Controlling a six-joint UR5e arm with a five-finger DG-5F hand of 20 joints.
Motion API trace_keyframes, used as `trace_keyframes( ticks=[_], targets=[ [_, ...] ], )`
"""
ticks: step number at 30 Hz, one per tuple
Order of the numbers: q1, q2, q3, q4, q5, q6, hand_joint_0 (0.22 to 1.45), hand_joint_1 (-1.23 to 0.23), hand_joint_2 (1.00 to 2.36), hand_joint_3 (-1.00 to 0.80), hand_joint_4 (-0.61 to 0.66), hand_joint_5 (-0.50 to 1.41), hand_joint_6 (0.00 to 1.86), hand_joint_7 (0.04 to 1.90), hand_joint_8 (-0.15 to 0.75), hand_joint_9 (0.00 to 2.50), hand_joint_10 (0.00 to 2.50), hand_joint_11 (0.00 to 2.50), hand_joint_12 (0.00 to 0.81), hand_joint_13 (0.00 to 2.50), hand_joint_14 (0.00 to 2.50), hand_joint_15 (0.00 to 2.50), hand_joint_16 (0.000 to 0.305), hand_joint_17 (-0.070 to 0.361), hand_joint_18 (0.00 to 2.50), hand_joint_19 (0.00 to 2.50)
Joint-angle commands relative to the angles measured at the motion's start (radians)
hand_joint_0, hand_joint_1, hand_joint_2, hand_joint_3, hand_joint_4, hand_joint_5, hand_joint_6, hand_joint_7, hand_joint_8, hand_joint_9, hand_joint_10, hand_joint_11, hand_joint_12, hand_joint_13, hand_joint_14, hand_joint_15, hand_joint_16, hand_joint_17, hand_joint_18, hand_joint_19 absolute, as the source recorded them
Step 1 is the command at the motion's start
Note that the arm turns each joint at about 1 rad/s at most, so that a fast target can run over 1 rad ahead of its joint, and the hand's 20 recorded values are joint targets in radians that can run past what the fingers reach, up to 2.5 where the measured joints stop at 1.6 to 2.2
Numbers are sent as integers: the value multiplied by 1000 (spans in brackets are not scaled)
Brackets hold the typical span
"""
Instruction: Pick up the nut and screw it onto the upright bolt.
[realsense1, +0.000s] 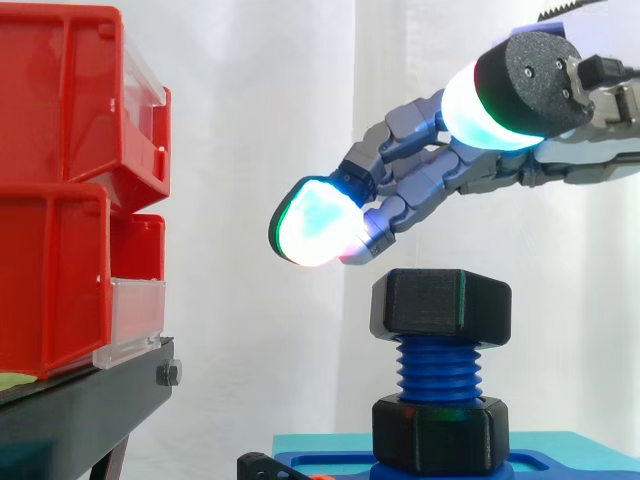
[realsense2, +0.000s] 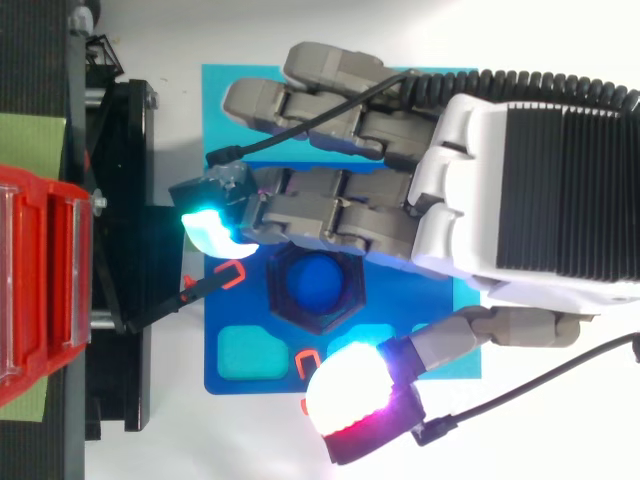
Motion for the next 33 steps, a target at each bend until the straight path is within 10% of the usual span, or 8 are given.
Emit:
trace_keyframes(
  ticks=[1,33],
  targets=[
    [0,0,-4,8,1,6,475,-142,1000,-500,102,-211,500,519,157,206,0,0,260,0,0,0,35,79,0,0],
    [-9,0,-6,-21,1,6,494,-199,1000,-500,220,-129,503,921,228,390,0,0,268,84,0,0,32,71,0,0]
  ],
)
